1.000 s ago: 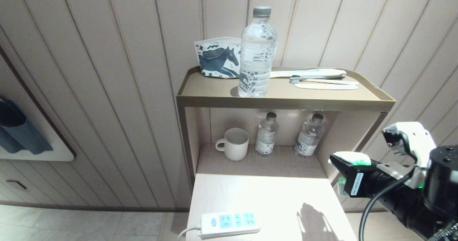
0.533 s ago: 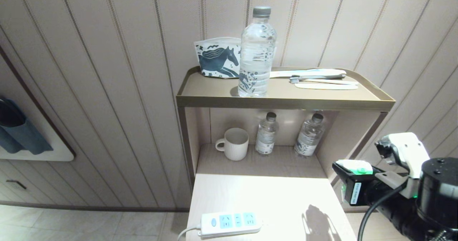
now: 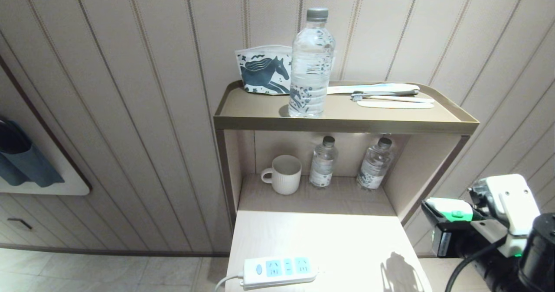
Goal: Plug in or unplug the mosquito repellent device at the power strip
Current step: Place the mosquito repellent liquid on the table
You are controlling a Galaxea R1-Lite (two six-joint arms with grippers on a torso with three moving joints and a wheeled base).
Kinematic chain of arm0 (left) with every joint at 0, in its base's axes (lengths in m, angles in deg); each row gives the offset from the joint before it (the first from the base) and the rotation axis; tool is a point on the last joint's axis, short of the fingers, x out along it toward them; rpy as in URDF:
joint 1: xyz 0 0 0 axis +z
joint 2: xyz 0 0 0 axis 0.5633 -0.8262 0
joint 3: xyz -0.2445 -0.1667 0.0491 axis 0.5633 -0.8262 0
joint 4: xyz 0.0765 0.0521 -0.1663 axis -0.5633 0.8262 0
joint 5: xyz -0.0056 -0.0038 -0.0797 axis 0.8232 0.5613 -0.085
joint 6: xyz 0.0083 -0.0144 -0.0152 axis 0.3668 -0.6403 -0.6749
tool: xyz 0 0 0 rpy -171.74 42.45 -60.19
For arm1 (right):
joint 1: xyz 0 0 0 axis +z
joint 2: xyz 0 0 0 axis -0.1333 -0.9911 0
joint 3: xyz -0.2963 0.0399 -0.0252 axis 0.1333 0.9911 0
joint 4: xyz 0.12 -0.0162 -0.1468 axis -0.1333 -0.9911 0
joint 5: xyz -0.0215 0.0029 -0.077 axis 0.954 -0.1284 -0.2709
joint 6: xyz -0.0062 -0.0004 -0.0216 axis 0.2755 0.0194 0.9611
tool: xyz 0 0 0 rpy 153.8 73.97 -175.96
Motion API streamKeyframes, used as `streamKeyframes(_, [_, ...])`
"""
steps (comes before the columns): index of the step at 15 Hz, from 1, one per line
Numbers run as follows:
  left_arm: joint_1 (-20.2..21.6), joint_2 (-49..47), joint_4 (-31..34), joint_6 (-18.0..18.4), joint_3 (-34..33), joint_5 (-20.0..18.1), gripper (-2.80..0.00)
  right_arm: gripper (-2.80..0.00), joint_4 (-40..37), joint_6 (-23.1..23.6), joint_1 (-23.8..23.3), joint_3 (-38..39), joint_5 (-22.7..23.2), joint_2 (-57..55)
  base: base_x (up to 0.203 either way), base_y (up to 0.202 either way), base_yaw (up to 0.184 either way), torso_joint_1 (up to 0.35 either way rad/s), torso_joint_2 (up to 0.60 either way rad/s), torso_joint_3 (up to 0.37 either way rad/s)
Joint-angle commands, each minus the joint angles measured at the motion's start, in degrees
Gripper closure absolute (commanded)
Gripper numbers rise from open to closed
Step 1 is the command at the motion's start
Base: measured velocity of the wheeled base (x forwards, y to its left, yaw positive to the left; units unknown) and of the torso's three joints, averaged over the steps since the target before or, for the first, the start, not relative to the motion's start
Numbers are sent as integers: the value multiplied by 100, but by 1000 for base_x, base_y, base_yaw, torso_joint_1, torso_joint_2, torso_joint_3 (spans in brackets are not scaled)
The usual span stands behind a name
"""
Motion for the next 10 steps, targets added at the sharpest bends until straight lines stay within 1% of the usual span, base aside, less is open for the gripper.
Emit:
streamKeyframes(1, [-1, -2, 2, 0, 0, 0, 0, 0, 35, -12, 14, 52, -20, 8, 0, 0, 0, 0, 0, 0])
streamKeyframes(2, [-1, -2, 2, 0, 0, 0, 0, 0, 36, -12, 27, 31, -15, -47, 0, 0, 0, 0, 0, 0])
streamKeyframes(4, [-1, -2, 2, 0, 0, 0, 0, 0, 56, -56, 283, 13, -30, -204, 0, 0, 0, 0, 0, 0])
streamKeyframes(5, [-1, -2, 2, 0, 0, 0, 0, 0, 95, -88, 290, 22, -55, -238, 0, 0, 0, 0, 0, 0])
streamKeyframes(7, [-1, -2, 2, 0, 0, 0, 0, 0, 467, -78, 296, 67, -214, -413, 0, 0, 0, 0, 0, 0])
streamKeyframes(10, [-1, -2, 2, 0, 0, 0, 0, 0, 1030, -81, 247, 112, -274, -826, 0, 0, 0, 0, 0, 0])
